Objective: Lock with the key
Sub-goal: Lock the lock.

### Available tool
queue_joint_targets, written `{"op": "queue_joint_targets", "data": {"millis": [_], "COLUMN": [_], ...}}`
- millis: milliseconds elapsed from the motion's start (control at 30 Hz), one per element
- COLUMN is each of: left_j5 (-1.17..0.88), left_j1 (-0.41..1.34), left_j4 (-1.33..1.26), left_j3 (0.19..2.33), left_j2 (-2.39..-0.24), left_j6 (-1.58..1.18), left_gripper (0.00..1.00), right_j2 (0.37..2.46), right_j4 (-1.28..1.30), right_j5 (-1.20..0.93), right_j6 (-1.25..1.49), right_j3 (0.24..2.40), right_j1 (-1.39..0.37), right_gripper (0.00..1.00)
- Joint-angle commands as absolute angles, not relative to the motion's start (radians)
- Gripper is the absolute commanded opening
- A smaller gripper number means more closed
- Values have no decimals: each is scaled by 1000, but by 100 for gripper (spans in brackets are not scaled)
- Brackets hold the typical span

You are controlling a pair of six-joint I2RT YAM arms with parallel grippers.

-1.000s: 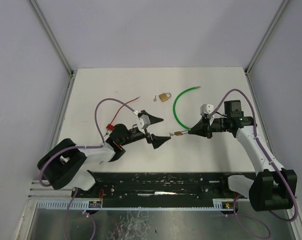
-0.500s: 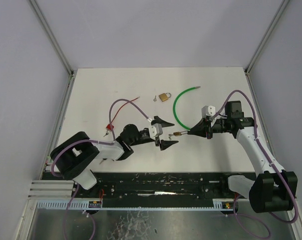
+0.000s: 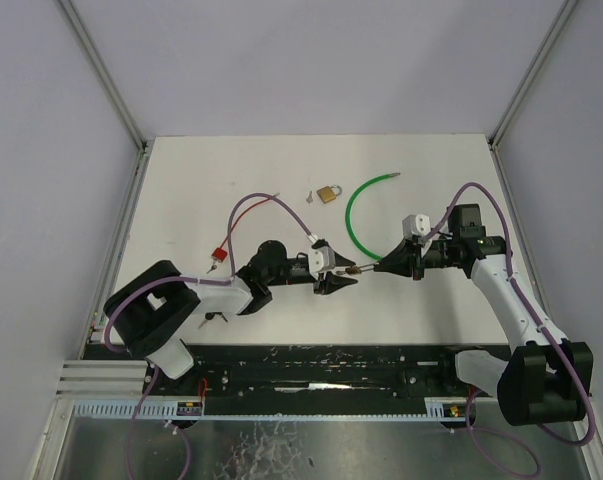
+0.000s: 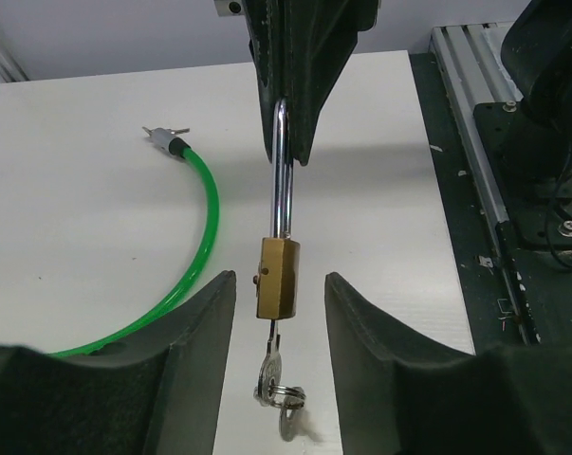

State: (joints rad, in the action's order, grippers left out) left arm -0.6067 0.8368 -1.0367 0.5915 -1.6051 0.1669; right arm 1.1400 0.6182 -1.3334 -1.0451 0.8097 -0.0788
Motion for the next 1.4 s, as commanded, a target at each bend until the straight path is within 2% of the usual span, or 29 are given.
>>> {"op": "queue_joint_targets", "data": {"millis": [0, 333, 400, 567, 1033, 1367], "left_j5": [-641, -653, -652, -661, -696, -682], "left_j1": [838, 837, 836, 836, 826, 787], "left_j4": [-1013, -1014, -1014, -996, -969, -1037], "left_j3": [630, 633, 633, 641, 658, 620], "left_j2": [-1617, -1615, -1616, -1617, -1622, -1598], "left_j6": [192, 190, 191, 196, 191, 148], "left_gripper": [39, 31, 25, 1, 1, 1], "right_j2": [1126, 1137, 1140, 1147, 1181, 1155], "right_j4": [607, 599, 595, 578, 531, 631], "right_j5": [-1397, -1390, -1387, -1385, -1359, -1269], "right_j6": [-1065, -1063, -1062, -1061, -1018, -1077], "right_j3": [810, 805, 803, 791, 769, 832], "right_j1": [-87, -89, -89, -99, -163, -144], "right_gripper": [0, 0, 0, 0, 0, 0]}}
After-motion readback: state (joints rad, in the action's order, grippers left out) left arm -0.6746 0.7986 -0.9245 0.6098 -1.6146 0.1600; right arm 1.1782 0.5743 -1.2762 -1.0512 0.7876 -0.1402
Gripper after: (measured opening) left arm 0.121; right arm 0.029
